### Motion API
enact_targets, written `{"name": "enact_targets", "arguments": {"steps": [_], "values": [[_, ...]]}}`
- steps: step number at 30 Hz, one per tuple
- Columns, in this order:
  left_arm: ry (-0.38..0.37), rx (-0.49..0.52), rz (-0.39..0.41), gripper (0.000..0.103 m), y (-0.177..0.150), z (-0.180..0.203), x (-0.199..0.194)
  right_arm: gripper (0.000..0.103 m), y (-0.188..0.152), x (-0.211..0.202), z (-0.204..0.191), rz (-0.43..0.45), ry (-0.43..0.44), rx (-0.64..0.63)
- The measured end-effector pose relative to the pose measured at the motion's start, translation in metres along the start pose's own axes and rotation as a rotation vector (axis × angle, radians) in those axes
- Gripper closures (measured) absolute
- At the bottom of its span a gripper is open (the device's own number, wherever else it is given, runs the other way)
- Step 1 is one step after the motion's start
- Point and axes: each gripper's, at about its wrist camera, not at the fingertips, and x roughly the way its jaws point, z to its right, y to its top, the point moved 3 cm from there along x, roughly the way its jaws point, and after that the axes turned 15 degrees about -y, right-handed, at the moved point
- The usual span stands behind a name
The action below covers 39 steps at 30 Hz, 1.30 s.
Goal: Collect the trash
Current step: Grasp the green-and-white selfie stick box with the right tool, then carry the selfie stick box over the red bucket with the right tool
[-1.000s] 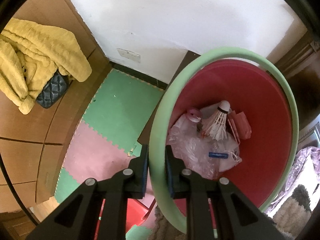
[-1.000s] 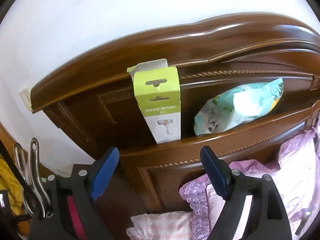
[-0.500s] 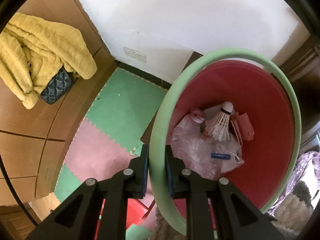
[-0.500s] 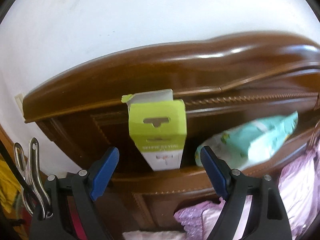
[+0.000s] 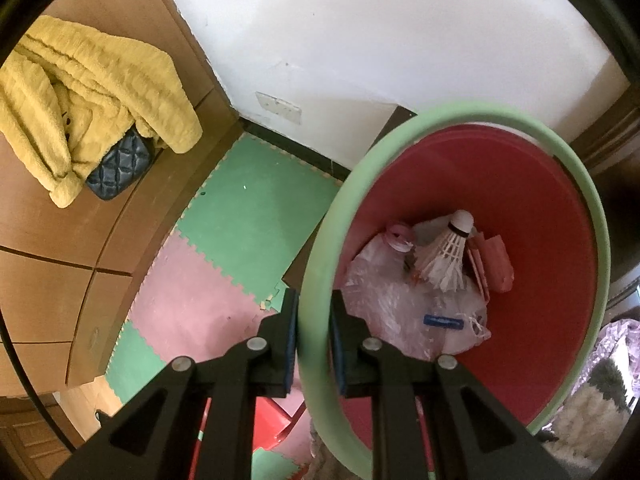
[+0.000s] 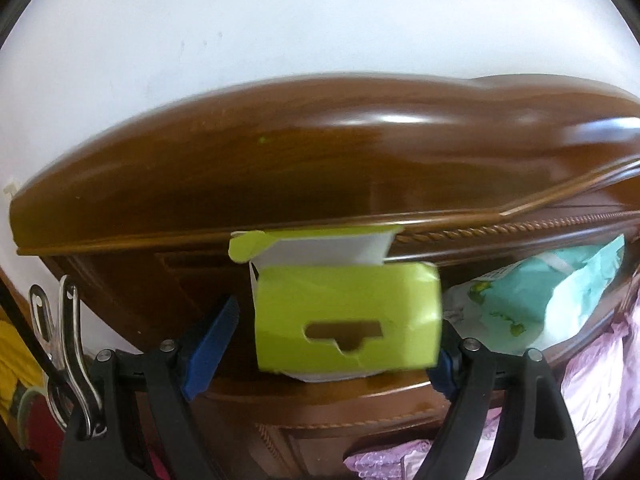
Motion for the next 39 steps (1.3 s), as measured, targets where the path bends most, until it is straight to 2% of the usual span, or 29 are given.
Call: {"name": "enact_targets", "arguments": {"steps": [4, 10, 15, 19, 23, 26, 31, 34, 39], "values": [[-0.012, -0.029, 0.006, 0.088, 0.000, -0.001, 0.000, 0.019, 0.002, 0.016, -0.004, -0.033, 0.004, 0.022], [-0.018, -0.053, 0.002, 0.088, -0.002, -0.005, 0.000, 0.019, 0.002, 0.035, 0.001, -0.060, -0.046, 0.068], [-0.015, -0.052, -0.002, 0.088, -0.001, -0.004, 0.000, 0.019, -0.003, 0.042, -0.005, -0.036, -0.052, 0.020], [-0.027, -0.058, 0.001, 0.088, -0.001, -0.004, 0.000, 0.018, -0.013, 0.070, -0.018, -0.117, -0.015, -0.039], [-0.041, -0.060, 0.006, 0.088, -0.002, -0.005, -0.003, 0.015, -0.021, 0.068, -0.030, -0.005, -0.087, -0.125], [-0.034, -0.050, -0.003, 0.088, -0.005, -0.004, -0.002, 0.009, -0.024, 0.070, -0.038, 0.026, -0.108, -0.119], [-0.055, -0.055, -0.010, 0.088, -0.006, -0.003, -0.004, 0.006, -0.028, 0.064, -0.039, 0.037, -0.102, -0.132], [-0.055, -0.042, -0.015, 0.088, -0.005, -0.001, -0.004, 0.000, -0.031, 0.063, -0.042, 0.098, -0.128, -0.133], [-0.056, -0.033, -0.012, 0.088, -0.006, 0.000, -0.004, 0.000, -0.033, 0.063, -0.045, 0.116, -0.113, -0.120]]}}
